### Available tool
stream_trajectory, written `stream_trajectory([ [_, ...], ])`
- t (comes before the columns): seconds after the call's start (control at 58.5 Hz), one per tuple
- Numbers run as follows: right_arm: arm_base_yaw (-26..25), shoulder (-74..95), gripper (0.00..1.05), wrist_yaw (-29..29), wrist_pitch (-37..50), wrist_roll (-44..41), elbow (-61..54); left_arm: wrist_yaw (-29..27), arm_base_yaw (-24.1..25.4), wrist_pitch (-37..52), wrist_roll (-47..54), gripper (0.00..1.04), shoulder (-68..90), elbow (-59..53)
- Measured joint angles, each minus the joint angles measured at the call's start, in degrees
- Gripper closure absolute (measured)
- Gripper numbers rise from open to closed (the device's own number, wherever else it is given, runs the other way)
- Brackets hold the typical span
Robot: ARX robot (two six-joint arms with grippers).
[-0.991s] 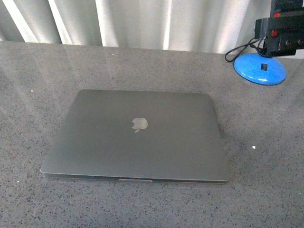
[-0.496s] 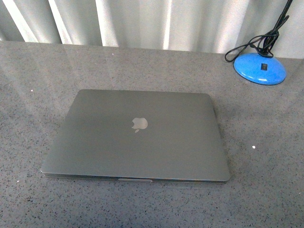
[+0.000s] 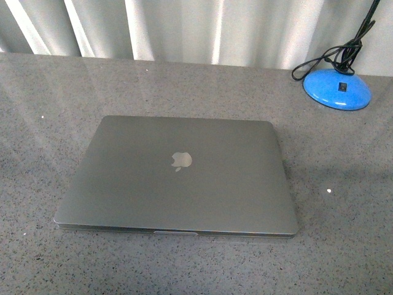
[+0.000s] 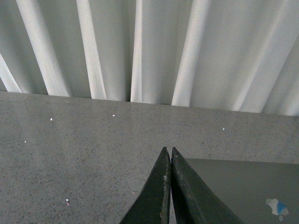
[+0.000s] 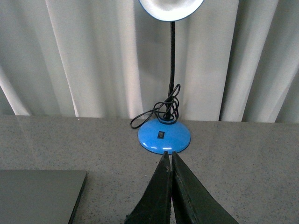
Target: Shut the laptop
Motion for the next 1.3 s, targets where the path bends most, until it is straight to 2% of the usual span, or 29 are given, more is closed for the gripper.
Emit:
stream_trajectory([
  [0.632,-0.1,-24.4,1.04,-0.2,-21.6,0.0,-1.0,0.0,-0.1,-21.2,0.0,1.01,-23.6,-0.5],
  [1.299,-0.1,-38.9,1.04,-0.2,-35.8,0.0,-1.1,0.0,-0.1,-34.1,0.0,1.01,-36.6,-0.5],
])
